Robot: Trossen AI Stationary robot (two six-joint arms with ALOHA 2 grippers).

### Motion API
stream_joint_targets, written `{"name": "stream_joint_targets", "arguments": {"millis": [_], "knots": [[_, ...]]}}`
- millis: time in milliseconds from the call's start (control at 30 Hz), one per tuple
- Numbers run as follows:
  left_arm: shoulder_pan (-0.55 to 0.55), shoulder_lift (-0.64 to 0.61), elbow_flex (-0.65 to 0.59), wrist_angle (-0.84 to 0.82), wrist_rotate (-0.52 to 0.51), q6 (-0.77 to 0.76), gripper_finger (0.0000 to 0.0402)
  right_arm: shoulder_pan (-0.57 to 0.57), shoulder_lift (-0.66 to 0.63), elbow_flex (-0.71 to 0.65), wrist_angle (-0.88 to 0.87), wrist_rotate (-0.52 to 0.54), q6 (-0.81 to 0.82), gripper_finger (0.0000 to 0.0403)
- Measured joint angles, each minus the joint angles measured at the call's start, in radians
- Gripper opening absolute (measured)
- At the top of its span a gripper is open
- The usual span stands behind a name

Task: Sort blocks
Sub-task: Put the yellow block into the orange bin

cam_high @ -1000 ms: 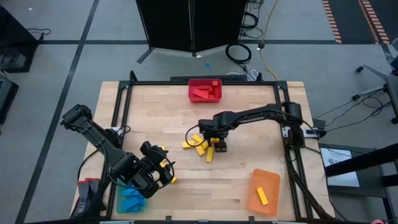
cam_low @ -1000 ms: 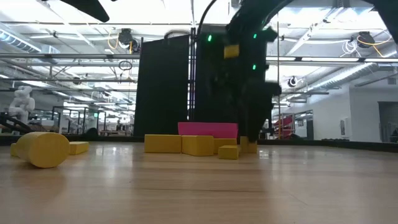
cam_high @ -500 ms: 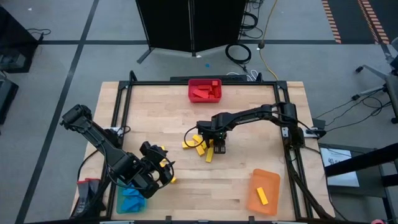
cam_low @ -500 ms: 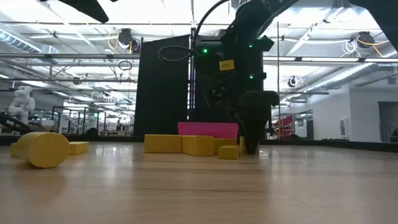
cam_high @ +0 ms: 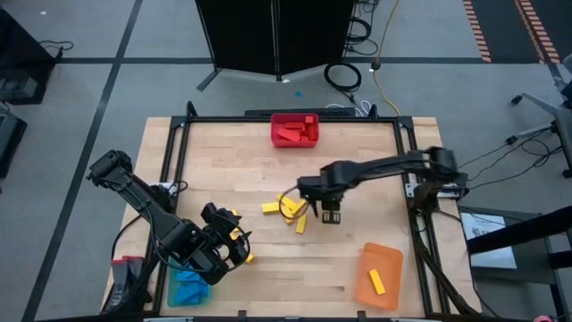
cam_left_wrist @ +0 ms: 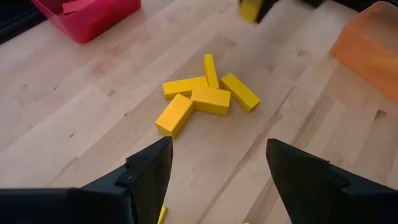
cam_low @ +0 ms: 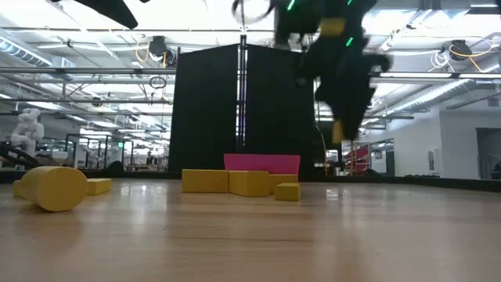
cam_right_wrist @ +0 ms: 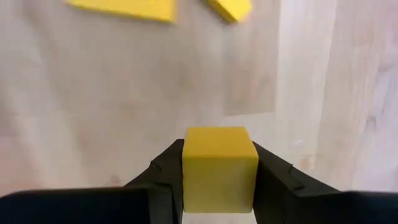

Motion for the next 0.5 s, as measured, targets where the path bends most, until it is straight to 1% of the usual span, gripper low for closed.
{"name": "stream_joint_targets", "arguments": {"millis": [133, 233, 267, 400, 500], "knots": [[0.000, 0.000, 0.000, 0.000, 0.000, 0.000, 0.0264, 0.119, -0.159, 0.000, 0.009, -0.001, 0.168, 0.0113], [0.000, 0.000, 0.000, 0.000, 0.000, 0.007, 0.0264, 0.234, -0.262, 0.001, 0.002, 0.005, 0.351, 0.0113], [0.000, 0.000, 0.000, 0.000, 0.000, 0.007, 0.0264, 0.277, -0.286, 0.001, -0.003, 0.023, 0.422, 0.0113], [0.000, 0.000, 0.000, 0.000, 0.000, 0.007, 0.0264, 0.454, -0.355, 0.002, -0.085, 0.116, 0.722, 0.0113], [0.000, 0.000, 0.000, 0.000, 0.000, 0.007, 0.0264, 0.576, -0.352, 0.000, -0.178, 0.142, 0.933, 0.0113]]}}
